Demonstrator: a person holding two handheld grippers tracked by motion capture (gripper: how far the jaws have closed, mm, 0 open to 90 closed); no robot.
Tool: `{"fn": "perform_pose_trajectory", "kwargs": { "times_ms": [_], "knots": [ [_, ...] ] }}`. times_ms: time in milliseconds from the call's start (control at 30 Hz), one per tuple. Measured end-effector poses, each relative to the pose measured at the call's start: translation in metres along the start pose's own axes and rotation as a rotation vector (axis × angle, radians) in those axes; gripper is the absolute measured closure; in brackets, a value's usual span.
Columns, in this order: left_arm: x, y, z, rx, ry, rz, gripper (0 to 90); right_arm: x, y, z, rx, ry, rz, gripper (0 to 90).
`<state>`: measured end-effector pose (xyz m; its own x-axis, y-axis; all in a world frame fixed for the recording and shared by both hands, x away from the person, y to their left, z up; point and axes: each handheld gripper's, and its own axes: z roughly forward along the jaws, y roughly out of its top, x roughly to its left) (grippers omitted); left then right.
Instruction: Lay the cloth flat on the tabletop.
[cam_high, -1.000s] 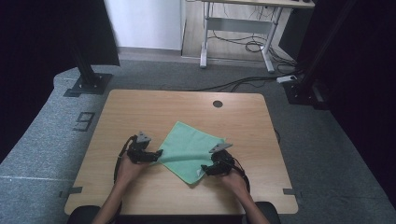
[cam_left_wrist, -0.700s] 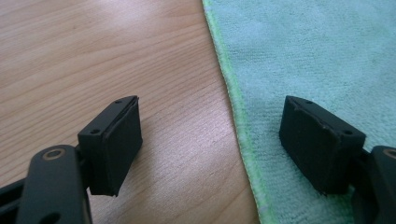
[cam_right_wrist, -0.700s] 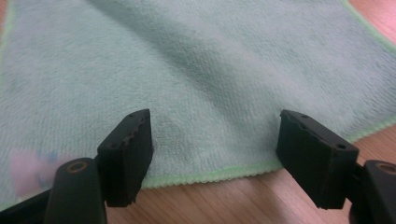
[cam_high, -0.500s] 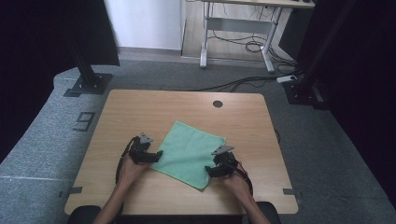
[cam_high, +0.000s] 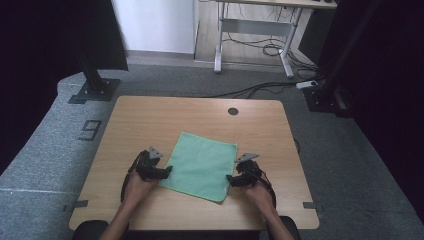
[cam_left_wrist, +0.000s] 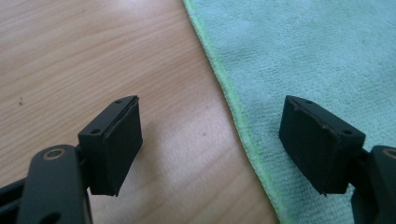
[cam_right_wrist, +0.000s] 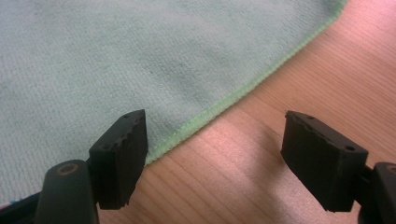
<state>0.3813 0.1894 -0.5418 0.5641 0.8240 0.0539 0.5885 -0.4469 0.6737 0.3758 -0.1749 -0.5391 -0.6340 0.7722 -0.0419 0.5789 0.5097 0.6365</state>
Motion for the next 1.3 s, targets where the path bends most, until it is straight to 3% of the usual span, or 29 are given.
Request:
{"fn": "perform_pose_trajectory", "kwargs": {
  "times_ms": [200,600,900,1167,1300],
  "knots": [
    [-0.006,-0.007,-0.006,0.003,-0.027,-0.009,21.4,-0.007,0.002,0.002,0.001,-0.009,0.015,23.7],
    [-0.023,-0.011,-0.010,-0.002,-0.059,0.018,22.0,-0.026,0.006,0.008,-0.012,-0.023,0.057,24.9],
    [-0.017,-0.012,-0.007,-0.022,-0.071,-0.004,20.3,-0.027,0.002,0.007,-0.031,-0.009,0.073,28.2],
    [-0.018,-0.012,-0.007,-0.029,-0.068,0.009,20.5,-0.027,0.002,0.007,-0.030,-0.002,0.076,27.7],
    [-0.018,-0.009,-0.013,-0.054,-0.107,0.002,19.6,-0.024,0.004,0.003,-0.033,-0.017,0.048,27.8]
  ]
}}
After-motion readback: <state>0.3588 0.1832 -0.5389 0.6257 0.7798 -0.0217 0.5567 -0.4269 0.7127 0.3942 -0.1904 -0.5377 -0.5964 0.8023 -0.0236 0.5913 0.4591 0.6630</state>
